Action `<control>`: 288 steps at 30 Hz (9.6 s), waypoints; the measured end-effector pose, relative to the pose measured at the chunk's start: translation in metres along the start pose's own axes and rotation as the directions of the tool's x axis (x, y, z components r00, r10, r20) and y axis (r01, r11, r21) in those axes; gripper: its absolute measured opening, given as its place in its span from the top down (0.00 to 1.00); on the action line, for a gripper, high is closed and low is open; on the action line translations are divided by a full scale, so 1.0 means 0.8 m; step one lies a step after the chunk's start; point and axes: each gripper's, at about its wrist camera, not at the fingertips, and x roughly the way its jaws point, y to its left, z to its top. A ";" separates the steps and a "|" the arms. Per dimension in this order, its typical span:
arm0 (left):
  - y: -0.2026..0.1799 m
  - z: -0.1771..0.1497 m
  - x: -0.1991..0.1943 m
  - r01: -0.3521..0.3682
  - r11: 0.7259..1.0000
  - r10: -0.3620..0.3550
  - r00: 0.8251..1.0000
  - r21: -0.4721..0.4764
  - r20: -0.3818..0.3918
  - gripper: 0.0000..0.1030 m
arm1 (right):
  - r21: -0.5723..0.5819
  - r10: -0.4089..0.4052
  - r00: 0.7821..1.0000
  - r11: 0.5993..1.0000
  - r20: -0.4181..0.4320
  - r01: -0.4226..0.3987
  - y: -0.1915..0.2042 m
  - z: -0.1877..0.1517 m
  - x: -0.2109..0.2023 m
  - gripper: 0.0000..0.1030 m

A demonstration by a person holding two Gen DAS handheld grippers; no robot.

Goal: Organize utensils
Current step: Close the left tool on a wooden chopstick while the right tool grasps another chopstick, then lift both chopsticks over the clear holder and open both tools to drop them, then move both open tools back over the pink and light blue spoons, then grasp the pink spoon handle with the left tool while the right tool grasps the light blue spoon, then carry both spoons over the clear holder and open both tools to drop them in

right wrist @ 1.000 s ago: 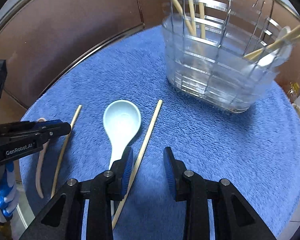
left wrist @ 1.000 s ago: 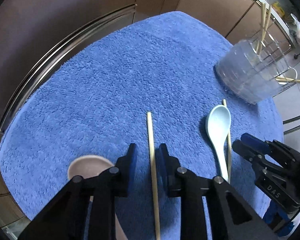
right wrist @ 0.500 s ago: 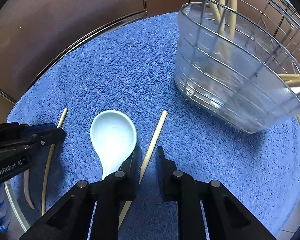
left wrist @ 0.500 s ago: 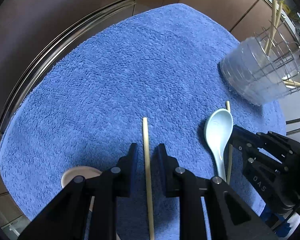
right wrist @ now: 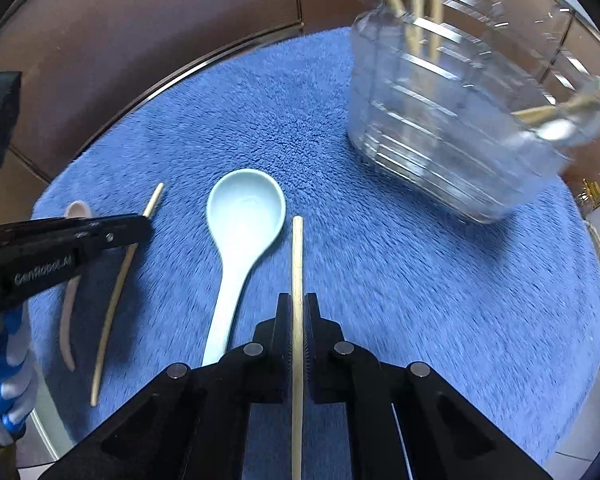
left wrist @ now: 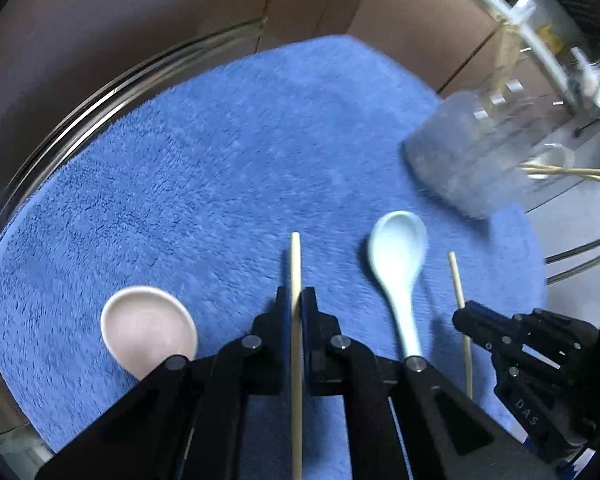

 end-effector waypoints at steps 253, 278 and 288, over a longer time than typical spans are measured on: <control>-0.050 -0.200 -0.269 0.126 0.982 -0.182 0.833 0.141 0.523 0.91 | -0.057 -0.040 0.810 0.994 0.586 0.091 0.015 -0.228 -0.303 0.93; -0.256 0.100 -0.195 -0.205 0.977 0.068 0.556 0.057 0.828 0.91 | 0.101 -0.123 0.474 0.992 0.872 0.071 -0.131 0.040 -0.294 0.93; -0.260 0.119 -0.091 -0.265 0.964 0.124 0.519 0.022 0.845 0.91 | 0.143 -0.178 0.505 0.984 0.845 0.107 -0.152 0.080 -0.197 0.93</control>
